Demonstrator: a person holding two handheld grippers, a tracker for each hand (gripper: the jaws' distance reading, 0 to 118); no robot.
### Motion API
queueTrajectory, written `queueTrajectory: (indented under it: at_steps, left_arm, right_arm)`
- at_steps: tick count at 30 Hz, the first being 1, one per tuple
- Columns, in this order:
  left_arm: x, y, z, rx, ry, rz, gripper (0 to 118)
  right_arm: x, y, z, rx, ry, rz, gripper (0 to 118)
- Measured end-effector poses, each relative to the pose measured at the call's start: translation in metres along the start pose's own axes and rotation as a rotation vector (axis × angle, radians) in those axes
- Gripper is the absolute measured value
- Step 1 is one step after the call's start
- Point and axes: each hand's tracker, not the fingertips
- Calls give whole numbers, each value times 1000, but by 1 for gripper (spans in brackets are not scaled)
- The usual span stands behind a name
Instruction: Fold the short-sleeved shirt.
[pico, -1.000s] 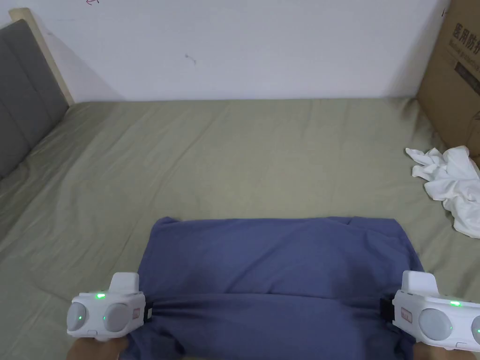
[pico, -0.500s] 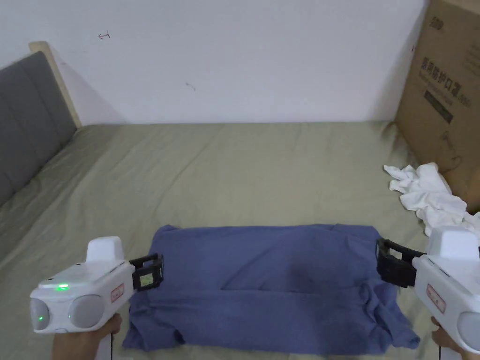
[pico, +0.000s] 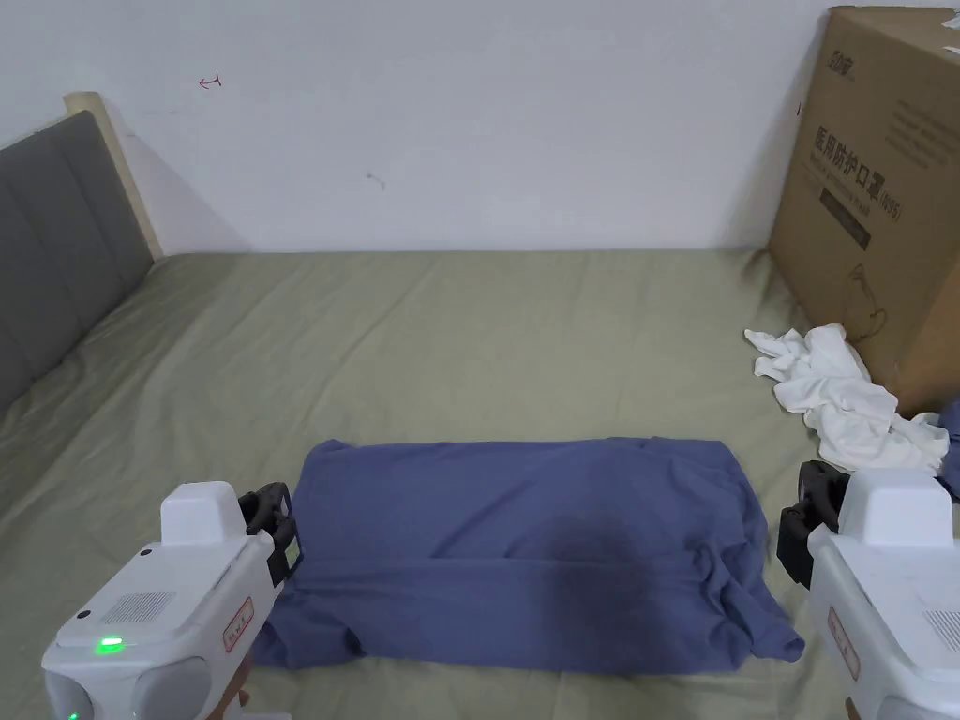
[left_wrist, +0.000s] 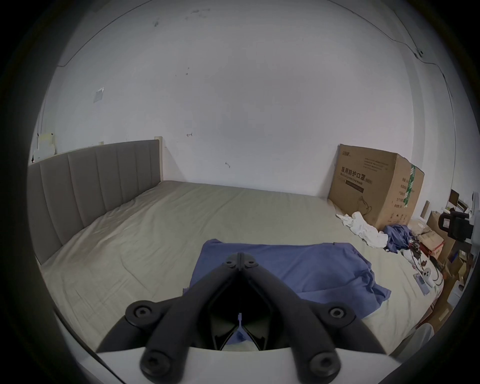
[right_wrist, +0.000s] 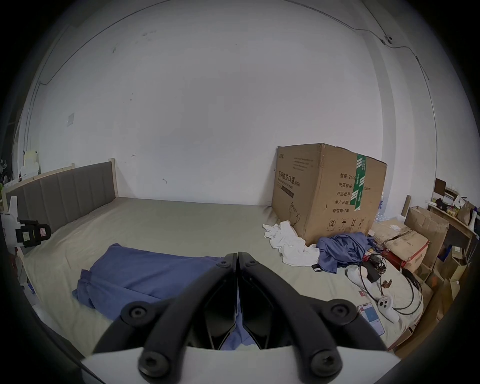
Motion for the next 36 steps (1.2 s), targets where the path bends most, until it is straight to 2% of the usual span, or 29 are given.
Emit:
queueTrajectory:
  at_steps: [5,8,9,10,12,14,15,20,22,25,27,28,29,30,32,33,34,35,36]
  left_arm:
    - [-6,-4,-16,-105,4,-47,0]
    - [-21,-6,-47,-260,-11,-36,0]
    - [-27,-7,-61,-333,-8,-24,4]
    - [-33,-11,-69,-343,-4,-15,10]
    - [-44,-19,-95,-430,40,-18,47]
    - [-54,-29,-117,-494,67,-31,92]
    - [-59,-34,-127,-542,88,-14,98]
    - [-79,-70,-158,-701,124,89,98]
    - [-84,-87,-165,-751,152,111,93]
    - [-87,-107,-164,-754,158,108,61]
    - [-84,-116,-160,-748,142,96,54]
    - [-82,-117,-158,-717,147,67,44]
    - [-79,-115,-159,-729,143,52,27]
    - [-77,-113,-160,-733,139,34,16]
    - [-71,-108,-157,-727,93,12,9]
    - [-68,-107,-158,-731,90,9,8]
    - [-65,-106,-158,-729,97,-23,8]
    - [-63,-104,-156,-713,87,-41,8]
    - [-63,-103,-153,-702,87,-47,8]
  right_arm:
    - [-1,-1,-10,-9,19,-6,0]
    - [-3,-3,-19,-17,23,2,0]
    - [-4,-4,-23,-23,26,4,0]
    - [-6,-5,-27,-29,28,4,0]
    - [-6,-9,-36,-42,30,0,0]
    - [-9,-12,-43,-56,31,-7,0]
    - [-9,-14,-47,-65,31,-10,0]
    - [-11,-26,-69,-119,28,-13,0]
    - [-12,-30,-76,-144,28,-24,0]
    - [-12,-36,-85,-164,27,-40,0]
    - [-12,-39,-90,-182,24,-37,0]
    - [-12,-41,-92,-191,25,-38,0]
    - [-11,-44,-95,-203,25,-42,0]
    - [-15,-42,-93,-217,24,-49,0]
    - [-12,-49,-98,-258,12,-76,2]
    - [-10,-54,-101,-292,12,-100,6]
    - [-5,-60,-105,-327,7,-106,20]
    - [-2,-66,-110,-368,12,-115,48]
    - [1,-75,-117,-411,6,-112,68]
